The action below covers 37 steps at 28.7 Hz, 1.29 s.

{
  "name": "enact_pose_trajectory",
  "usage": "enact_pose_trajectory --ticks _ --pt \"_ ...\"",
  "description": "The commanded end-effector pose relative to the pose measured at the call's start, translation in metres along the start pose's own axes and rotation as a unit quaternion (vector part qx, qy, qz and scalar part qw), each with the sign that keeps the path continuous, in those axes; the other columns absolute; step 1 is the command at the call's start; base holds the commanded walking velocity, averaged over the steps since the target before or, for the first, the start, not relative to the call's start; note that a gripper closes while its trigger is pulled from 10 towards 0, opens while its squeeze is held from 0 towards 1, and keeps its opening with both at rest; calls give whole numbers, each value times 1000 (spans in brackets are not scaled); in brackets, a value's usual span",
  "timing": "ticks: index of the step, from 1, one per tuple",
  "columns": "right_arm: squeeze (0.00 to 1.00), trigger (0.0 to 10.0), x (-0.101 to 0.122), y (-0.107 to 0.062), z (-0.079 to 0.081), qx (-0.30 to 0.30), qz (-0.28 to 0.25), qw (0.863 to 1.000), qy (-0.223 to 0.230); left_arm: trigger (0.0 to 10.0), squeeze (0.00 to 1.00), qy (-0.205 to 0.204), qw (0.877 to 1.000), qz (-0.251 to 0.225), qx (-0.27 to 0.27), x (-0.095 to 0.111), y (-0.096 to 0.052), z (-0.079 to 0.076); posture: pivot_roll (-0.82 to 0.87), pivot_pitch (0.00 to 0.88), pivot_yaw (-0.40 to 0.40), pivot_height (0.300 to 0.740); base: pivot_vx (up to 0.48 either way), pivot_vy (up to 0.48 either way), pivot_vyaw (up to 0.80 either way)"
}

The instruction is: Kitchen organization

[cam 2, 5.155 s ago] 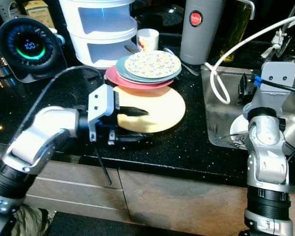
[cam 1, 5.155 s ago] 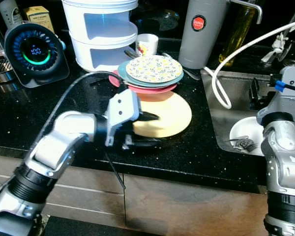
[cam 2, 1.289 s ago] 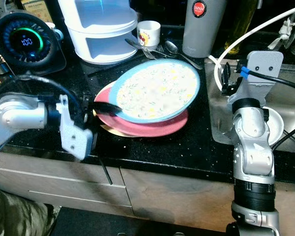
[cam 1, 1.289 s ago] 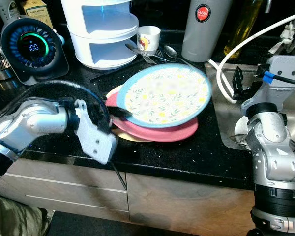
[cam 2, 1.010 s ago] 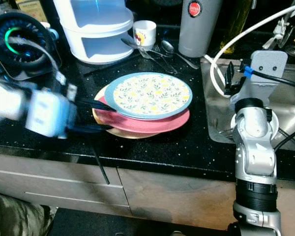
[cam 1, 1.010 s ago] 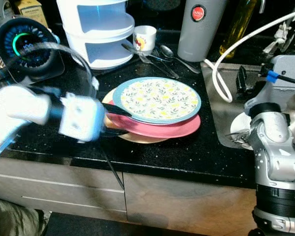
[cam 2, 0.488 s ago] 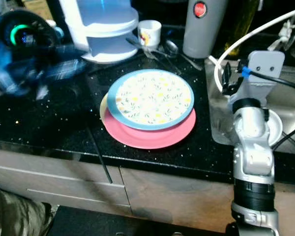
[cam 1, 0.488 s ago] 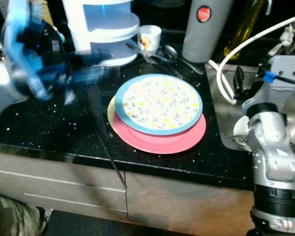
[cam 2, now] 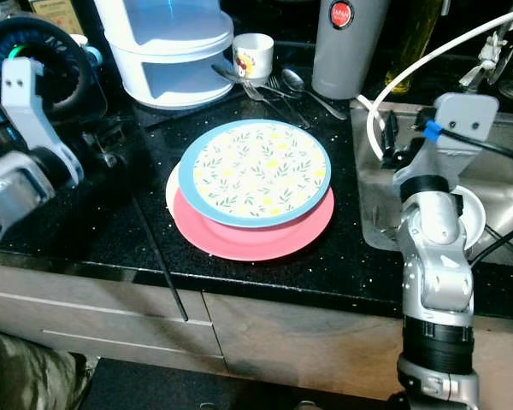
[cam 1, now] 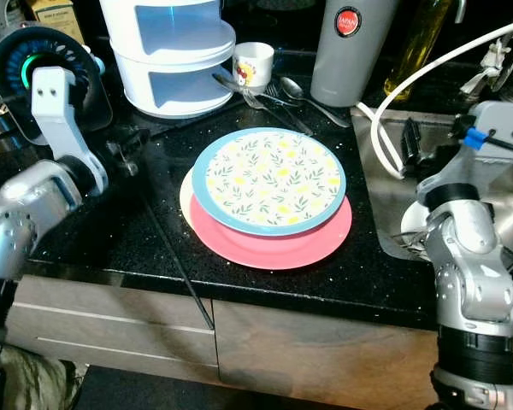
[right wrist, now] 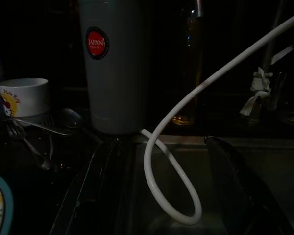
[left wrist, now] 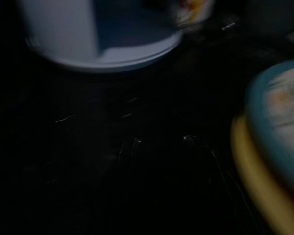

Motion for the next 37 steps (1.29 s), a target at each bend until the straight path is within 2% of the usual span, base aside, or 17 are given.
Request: enact_pose_trajectory --ticks 1,2,3,4,10,14,16,19,21,23,24,28,31,33,34,35,37 --pt "0 10000 0 -3 -1 -5 -6 1000 4 10000 0 169 981 20 96 -9 4 13 85 75 34 740 0 0 0" --pt "0 10000 0 -3 -1 -5 -6 1000 4 10000 0 169 981 20 96 -9 4 13 85 75 34 740 0 0 0" --pt "0 10000 -1 -3 0 -4 -6 1000 5 10000 0 215 971 16 105 -11 6 12 85 75 34 740 0 0 0" --pt "0 10000 -1 -3 2 -3 -6 1000 5 10000 0 224 970 15 96 -13 8 8 80 72 36 740 0 0 0" --pt "0 10000 3 -2 2 1 -12 1000 3 10000 0 224 970 19 94 -8 14 9 75 62 28 740 0 0 0" --pt "0 10000 3 -2 0 -1 -12 1000 -1 10000 0 179 979 30 87 -10 22 8 71 60 32 740 0 0 0" --pt "0 10000 6 -2 -1 -2 -16 1000 -2 10000 0 145 988 23 52 -8 23 0 61 60 40 740 0 0 0" --pt "0 10000 7 -2 -4 -6 -19 1000 -3 10000 0 159 986 21 35 -8 16 2 64 64 44 740 0 0 0" --pt "0 10000 4 -4 -5 -7 -13 1000 -5 10000 0 135 990 35 24 -18 2 9 70 71 41 740 0 0 0" --pt "0 10000 3 -5 -4 1 -10 1000 -6 10000 0 110 994 17 0 -13 -13 8 84 77 29 740 0 0 0" --pt "0 10000 3 -5 -4 1 -10 1000 -6 10000 0 110 994 17 0 -13 -13 8 84 77 29 740 0 0 0" --pt "0 10000 3 -2 -2 16 -10 1000 -7 10000 0 144 989 -9 25 -7 -25 13 102 83 9 740 0 0 0" --pt "0 10000 5 2 6 50 -13 999 -8 10000 0 204 973 1 107 -10 -26 23 108 82 -7 740 0 0 0" --pt "0 10000 4 4 10 56 -12 998 -5 10000 0 206 971 -34 113 -7 -21 8 106 80 -10 740 0 0 0" --pt "0 10000 -1 5 13 38 -4 999 -1 10000 0 177 974 -95 108 1 -14 -12 98 75 -10 740 0 0 0" --pt "0 10000 -1 5 13 38 -4 999 -1 10000 0 177 974 -95 108 1 -14 -12 98 75 -10 740 0 0 0" --pt "0 10000 -6 3 14 21 1 1000 -8 10000 0 140 974 -146 101 11 -8 -30 83 71 -4 740 0 0 0"
Point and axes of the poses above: a point about 5 cm out from each wrist's last joint towards the gripper, its own y axis pointing out of the wrist towards the gripper, its own x axis along the axis of the wrist's last joint, z = x × y, the point moved 2 cm from there along y, pointing out of the wrist towards the gripper, and after that the axes turned 3 degrees about y, right-handed, at the moved point
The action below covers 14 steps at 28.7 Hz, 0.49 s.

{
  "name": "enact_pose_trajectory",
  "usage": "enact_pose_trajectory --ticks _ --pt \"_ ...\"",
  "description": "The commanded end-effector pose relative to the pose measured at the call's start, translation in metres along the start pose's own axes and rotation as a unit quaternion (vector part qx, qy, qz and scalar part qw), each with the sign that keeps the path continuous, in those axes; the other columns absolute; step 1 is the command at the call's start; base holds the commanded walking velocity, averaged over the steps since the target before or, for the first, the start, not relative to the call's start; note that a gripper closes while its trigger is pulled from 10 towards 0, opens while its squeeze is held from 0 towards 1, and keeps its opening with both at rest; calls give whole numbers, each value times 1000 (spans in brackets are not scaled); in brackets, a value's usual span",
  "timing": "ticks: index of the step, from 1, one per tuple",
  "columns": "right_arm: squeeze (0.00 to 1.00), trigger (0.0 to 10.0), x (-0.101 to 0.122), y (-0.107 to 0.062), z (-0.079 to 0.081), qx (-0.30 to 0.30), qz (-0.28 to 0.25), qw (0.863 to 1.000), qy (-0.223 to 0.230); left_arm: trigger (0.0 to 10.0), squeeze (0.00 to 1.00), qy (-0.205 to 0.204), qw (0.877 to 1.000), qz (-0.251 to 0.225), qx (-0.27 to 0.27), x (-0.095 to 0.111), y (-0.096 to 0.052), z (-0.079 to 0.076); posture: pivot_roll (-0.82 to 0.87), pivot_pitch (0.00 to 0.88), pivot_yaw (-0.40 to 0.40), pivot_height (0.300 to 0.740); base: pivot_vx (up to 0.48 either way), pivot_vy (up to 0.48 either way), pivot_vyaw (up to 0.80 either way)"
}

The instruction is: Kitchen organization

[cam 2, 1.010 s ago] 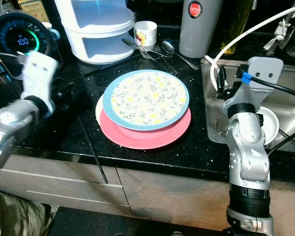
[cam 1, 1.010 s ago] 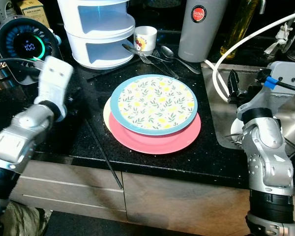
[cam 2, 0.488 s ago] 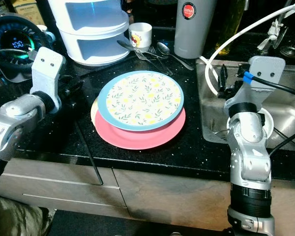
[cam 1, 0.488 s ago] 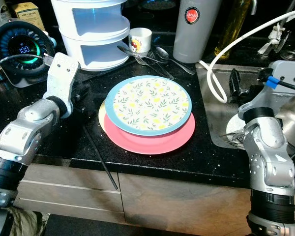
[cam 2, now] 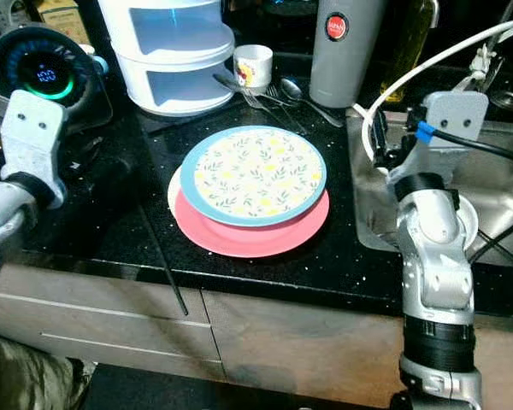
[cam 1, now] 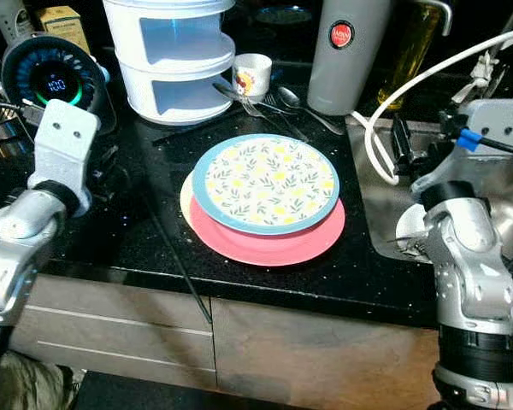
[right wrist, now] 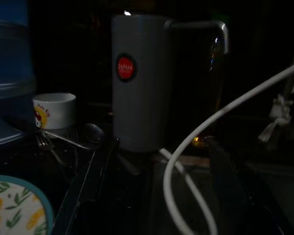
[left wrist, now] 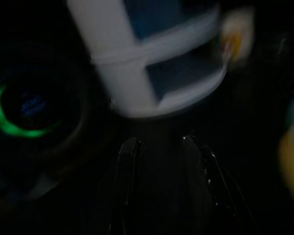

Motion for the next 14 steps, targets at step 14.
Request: enact_pose_trajectory --ticks 14 --pt "0 10000 -6 -12 -49 -98 14 989 -106 10000 0 -68 994 -61 -59 32 23 -24 42 51 18 740 0 0 0"
Point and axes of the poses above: a point about 5 cm out from each wrist's last joint towards the gripper, its own y axis pointing out of the wrist towards the gripper, its own x axis along the axis of the wrist's last joint, z = x × y, the point moved 2 cm from there along y, pointing out of the wrist towards the gripper, and after that the axes turned 3 degrees about y, right-handed, at the moved point
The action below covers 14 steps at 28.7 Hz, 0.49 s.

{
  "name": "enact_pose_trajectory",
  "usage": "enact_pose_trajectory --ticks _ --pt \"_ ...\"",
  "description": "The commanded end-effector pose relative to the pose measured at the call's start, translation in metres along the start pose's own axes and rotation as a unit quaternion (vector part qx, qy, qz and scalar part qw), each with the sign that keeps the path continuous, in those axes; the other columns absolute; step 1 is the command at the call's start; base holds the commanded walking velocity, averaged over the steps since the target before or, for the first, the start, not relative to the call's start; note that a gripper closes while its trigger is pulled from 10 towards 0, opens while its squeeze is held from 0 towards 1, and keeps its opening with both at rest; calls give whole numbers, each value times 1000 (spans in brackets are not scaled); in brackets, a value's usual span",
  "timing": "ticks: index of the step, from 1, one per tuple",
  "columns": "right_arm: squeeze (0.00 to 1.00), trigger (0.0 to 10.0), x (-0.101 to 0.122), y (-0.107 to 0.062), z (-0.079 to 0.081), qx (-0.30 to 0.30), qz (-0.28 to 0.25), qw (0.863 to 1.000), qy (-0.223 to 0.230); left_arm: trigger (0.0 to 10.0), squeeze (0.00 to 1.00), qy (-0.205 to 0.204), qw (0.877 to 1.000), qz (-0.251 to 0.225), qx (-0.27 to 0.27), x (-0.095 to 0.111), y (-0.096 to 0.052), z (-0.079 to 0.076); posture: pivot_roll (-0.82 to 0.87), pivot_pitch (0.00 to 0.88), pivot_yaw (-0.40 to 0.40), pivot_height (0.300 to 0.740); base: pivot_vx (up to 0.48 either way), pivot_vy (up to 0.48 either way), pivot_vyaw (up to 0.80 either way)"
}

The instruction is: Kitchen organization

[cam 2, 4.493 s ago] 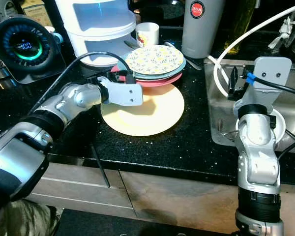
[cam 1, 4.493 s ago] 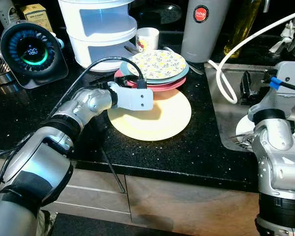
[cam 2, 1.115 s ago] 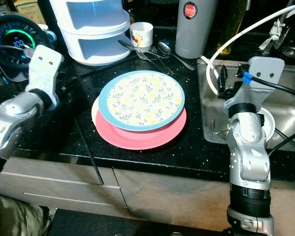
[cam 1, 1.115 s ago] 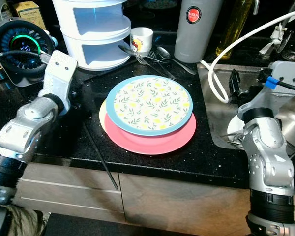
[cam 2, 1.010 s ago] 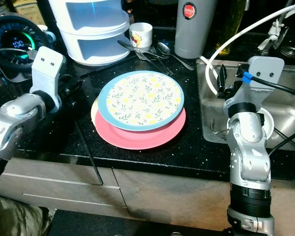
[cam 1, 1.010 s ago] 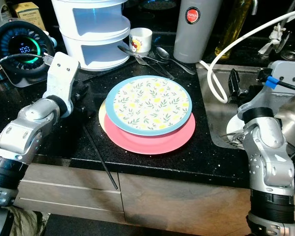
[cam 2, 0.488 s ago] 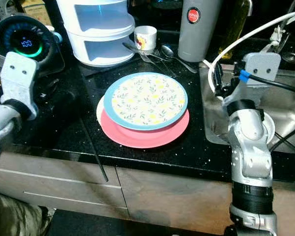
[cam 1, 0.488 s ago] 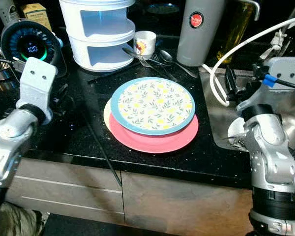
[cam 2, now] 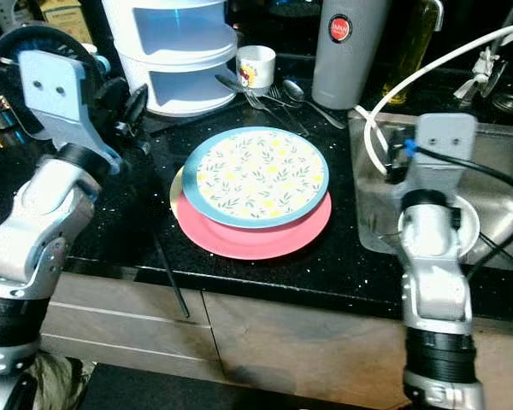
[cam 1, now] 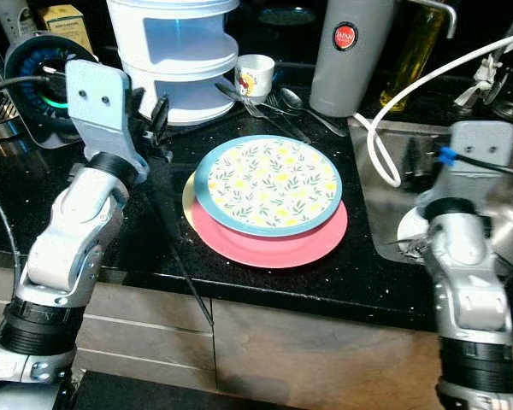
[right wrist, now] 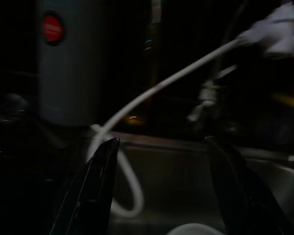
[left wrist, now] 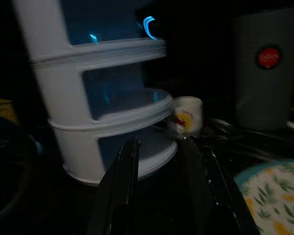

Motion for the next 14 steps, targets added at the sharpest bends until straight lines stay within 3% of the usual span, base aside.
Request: enact_pose_trajectory --ticks 1,4,7,14 --pt "0 10000 0 0 -6 -8 -3 1000 -1 10000 0 -11 1000 18 -21 -7 1 -5 42 51 18 740 0 0 0" --pt "0 10000 3 1 -5 -3 -10 1000 10 10000 0 -31 999 19 -34 -9 1 -13 39 47 18 740 0 0 0" --pt "0 10000 2 0 0 -3 -1 998 66 10000 0 -76 997 7 -26 -8 1 -22 41 42 9 740 0 0 0" --pt "0 10000 3 1 4 7 1 997 82 10000 0 -94 995 13 -5 -13 1 -20 40 40 4 740 0 0 0"
Point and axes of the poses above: a point about 5 cm out from each wrist's last joint towards the gripper, its own y axis pointing out of the wrist towards the gripper, its own x axis along the axis of the wrist's last joint, z = x × y, the point moved 2 cm from there along y, pointing out of the wrist towards the gripper, and after that the axes turned 3 degrees about y, right-handed, at the moved point
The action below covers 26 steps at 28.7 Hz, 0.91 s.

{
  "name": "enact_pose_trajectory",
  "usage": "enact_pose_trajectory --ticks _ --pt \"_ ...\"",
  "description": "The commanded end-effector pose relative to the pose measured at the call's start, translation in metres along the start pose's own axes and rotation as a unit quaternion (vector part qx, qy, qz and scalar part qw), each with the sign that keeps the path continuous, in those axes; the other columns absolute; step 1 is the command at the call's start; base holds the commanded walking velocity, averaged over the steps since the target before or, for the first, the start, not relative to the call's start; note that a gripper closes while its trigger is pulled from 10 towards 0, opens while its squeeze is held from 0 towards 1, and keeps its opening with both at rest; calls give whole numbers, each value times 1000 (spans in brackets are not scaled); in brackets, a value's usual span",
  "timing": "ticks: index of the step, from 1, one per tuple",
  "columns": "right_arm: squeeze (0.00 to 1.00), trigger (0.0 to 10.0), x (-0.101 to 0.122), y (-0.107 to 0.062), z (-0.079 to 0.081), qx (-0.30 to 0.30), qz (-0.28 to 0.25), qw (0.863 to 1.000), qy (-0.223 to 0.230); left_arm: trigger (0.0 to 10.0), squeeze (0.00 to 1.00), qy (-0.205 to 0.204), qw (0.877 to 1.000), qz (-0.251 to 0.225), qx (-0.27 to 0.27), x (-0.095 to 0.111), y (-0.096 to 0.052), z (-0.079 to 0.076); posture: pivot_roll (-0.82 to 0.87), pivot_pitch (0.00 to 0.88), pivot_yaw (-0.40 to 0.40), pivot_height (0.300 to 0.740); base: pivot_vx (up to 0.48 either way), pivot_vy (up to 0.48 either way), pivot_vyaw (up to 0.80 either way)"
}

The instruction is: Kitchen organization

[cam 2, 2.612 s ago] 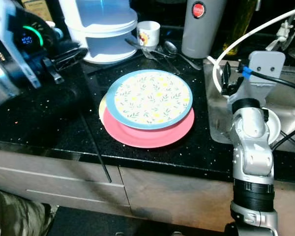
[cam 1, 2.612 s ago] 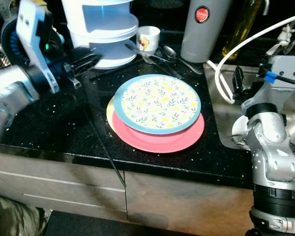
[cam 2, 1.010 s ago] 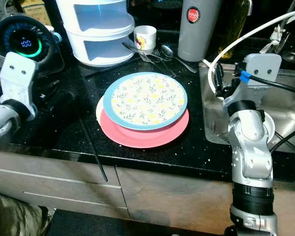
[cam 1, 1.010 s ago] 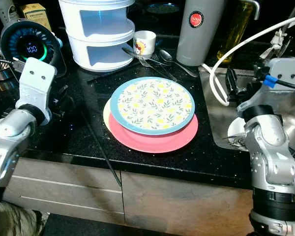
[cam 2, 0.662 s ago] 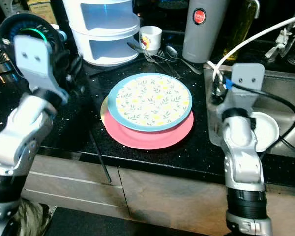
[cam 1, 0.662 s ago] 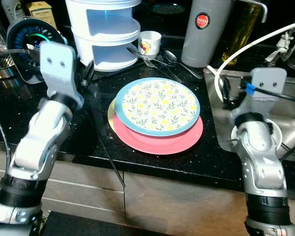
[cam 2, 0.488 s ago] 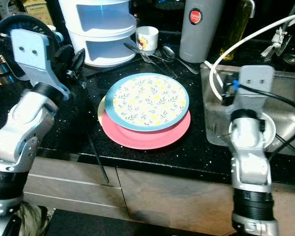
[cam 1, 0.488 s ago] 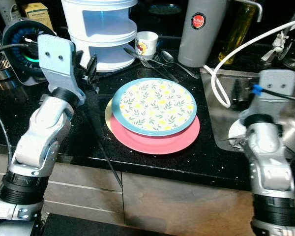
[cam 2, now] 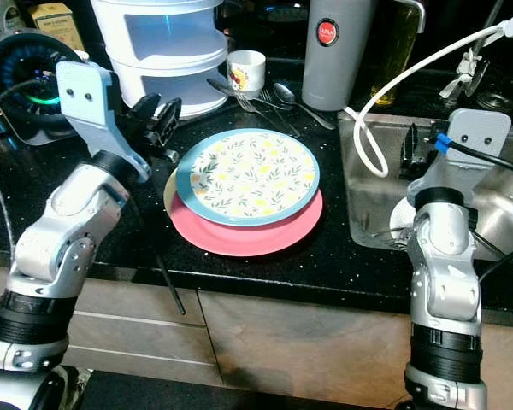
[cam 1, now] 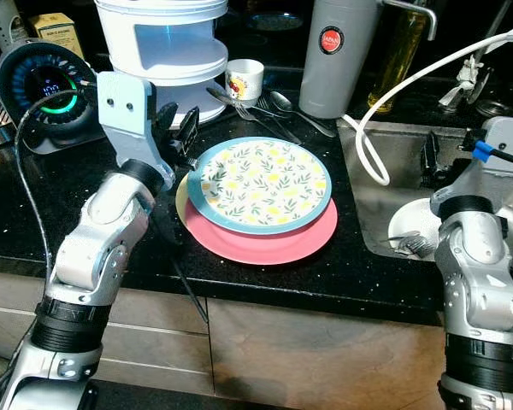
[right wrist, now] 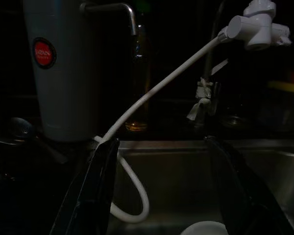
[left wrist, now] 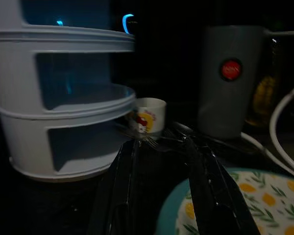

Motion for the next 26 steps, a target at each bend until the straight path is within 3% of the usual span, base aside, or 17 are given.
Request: enact_pose_trajectory --ticks 1,2,3,4,6,9,12,14,15,19,23,26 --pt "0 10000 2 1 2 4 1 1000 11 10000 0 -8 1000 15 11 -8 -2 4 40 40 4 740 0 0 0" --pt "0 10000 2 1 1 3 4 1000 23 10000 0 -22 999 20 15 -10 -3 4 38 40 3 740 0 0 0" --pt "0 10000 2 1 0 -1 8 999 50 10000 0 -65 997 21 32 -12 -3 7 38 40 3 740 0 0 0" --pt "0 10000 1 2 -2 -7 14 997 81 10000 0 -148 986 26 65 -16 -3 14 34 41 4 740 0 0 0" --pt "0 10000 1 1 -2 -2 15 996 84 10000 0 -155 985 23 72 -15 -4 17 33 40 4 740 0 0 0" --pt "0 10000 2 1 -2 6 15 998 67 10000 0 -120 990 18 70 -13 -4 20 31 38 -2 740 0 0 0" --pt "0 10000 2 0 -1 11 6 1000 19 10000 0 -9 999 -3 44 -1 -3 29 32 35 -5 740 0 0 0" --pt "0 10000 4 -1 0 14 0 1000 20 10000 0 5 999 -4 41 0 -3 30 32 35 -5 740 0 0 0" --pt "0 10000 6 -2 4 33 -9 999 11 10000 0 40 999 2 27 -3 -4 29 30 28 -4 740 0 0 0" --pt "0 10000 4 -4 7 44 -3 999 13 10000 0 51 998 17 18 -8 -5 28 30 28 -4 740 0 0 0" --pt "0 10000 1 -7 7 56 8 998 1 10000 0 89 995 43 -10 -16 -10 27 32 23 -2 740 0 0 0" --pt "0 10000 3 -7 8 65 -1 998 -18 10000 0 58 996 35 -53 -12 -11 21 32 23 -2 740 0 0 0"
Point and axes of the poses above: a point about 5 cm out from each wrist's last joint towards the gripper, its own y axis pointing out of the wrist towards the gripper, its own x axis along the axis of the wrist's last joint, z = x × y, the point moved 2 cm from there along y, pointing out of the wrist towards the gripper, and after that the axes turned 3 degrees about y, right-handed, at the moved point
